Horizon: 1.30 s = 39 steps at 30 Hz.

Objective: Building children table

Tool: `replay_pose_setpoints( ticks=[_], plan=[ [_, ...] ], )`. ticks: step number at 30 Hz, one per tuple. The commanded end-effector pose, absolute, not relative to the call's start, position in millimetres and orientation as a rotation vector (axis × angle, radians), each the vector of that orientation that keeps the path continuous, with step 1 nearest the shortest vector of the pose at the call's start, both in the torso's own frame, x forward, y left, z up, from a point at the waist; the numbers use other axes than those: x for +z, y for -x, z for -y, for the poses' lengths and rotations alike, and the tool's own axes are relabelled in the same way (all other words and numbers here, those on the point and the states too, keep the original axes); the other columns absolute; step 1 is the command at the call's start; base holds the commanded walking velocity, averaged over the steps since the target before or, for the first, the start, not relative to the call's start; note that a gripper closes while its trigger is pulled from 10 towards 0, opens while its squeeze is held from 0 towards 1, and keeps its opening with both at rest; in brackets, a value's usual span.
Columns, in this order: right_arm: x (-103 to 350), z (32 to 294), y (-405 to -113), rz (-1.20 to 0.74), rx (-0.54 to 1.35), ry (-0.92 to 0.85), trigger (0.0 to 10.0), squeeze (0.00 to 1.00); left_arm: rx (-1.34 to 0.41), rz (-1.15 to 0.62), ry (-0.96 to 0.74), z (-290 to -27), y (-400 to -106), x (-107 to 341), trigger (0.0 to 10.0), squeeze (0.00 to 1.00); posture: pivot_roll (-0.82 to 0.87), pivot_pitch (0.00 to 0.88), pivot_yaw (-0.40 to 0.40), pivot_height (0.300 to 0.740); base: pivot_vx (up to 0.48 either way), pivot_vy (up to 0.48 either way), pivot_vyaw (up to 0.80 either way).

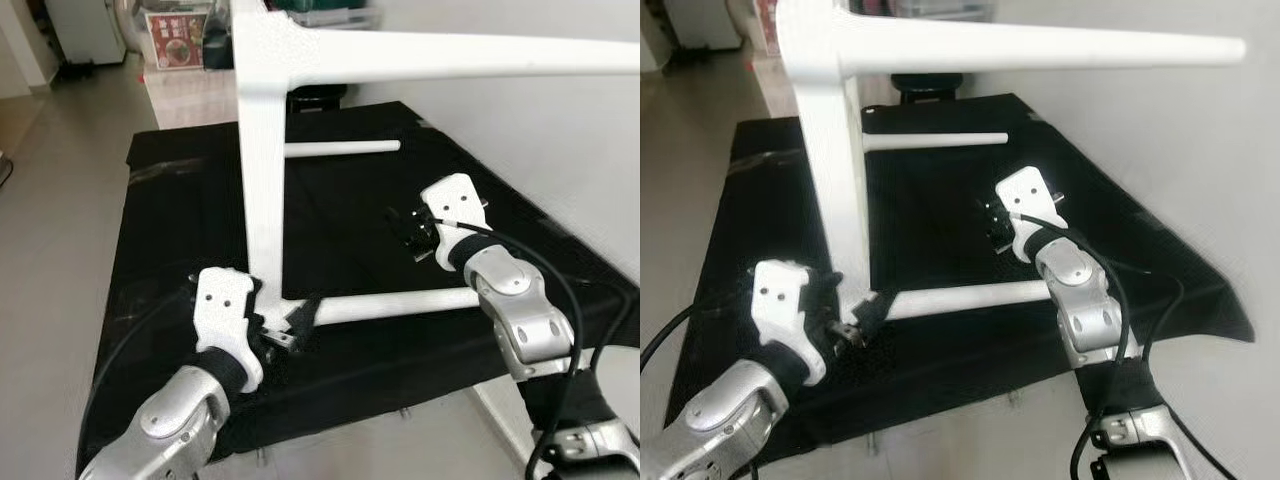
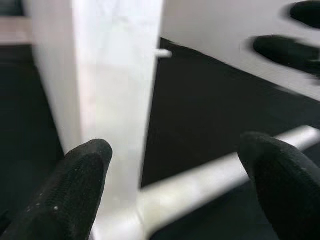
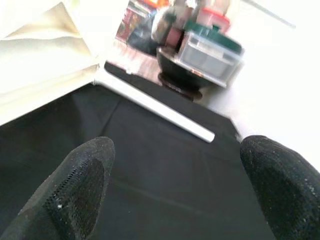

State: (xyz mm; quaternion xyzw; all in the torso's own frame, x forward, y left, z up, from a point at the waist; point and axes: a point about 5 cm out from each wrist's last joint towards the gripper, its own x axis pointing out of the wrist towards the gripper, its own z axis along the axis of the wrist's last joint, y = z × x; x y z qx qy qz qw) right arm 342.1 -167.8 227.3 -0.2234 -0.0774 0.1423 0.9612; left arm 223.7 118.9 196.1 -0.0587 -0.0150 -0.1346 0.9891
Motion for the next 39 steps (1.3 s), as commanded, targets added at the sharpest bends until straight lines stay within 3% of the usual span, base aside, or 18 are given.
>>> replay_pose_setpoints(
  ticks=[1,12,20,30,33,39],
  plan=[
    [215.2,166.7,-337.7,0.123,0.323,0.432,10.0,0.00,-0.174,0.041,0.081,-125.5,-229.5,192.9,10.0,0.00,0.02,0.038,-0.013,0.740,0.000,0.000,0.00],
    [167.4,156.3,-323.1,0.001,0.372,0.453,10.0,0.00,-0.203,0.018,-0.002,-130.5,-217.1,179.2,10.0,0.00,0.03,0.025,-0.009,0.740,0.000,0.000,0.73],
    [164.4,147.1,-321.9,0.011,0.386,0.426,10.0,0.00,-0.294,0.007,0.024,-121.1,-218.3,173.2,10.0,0.00,0.03,0.016,-0.015,0.740,0.000,0.000,0.76],
    [159.3,154.8,-326.9,-0.035,0.285,0.435,10.0,0.00,-0.439,0.047,0.065,-123.8,-242.4,178.5,10.0,0.00,0.01,0.003,-0.010,0.740,0.000,0.000,0.00],
    [156.5,160.4,-325.4,-0.066,0.258,0.397,10.0,0.00,-0.598,0.072,0.084,-113.1,-242.9,186.6,10.0,0.00,0.00,0.004,-0.005,0.740,0.000,0.000,-0.80],
    [157.2,159.8,-322.6,-0.055,0.267,0.408,10.0,0.00,-0.664,0.086,0.094,-107.0,-245.0,190.8,10.0,0.00,-0.01,0.007,-0.004,0.740,0.000,0.000,-0.80]
  ],
)
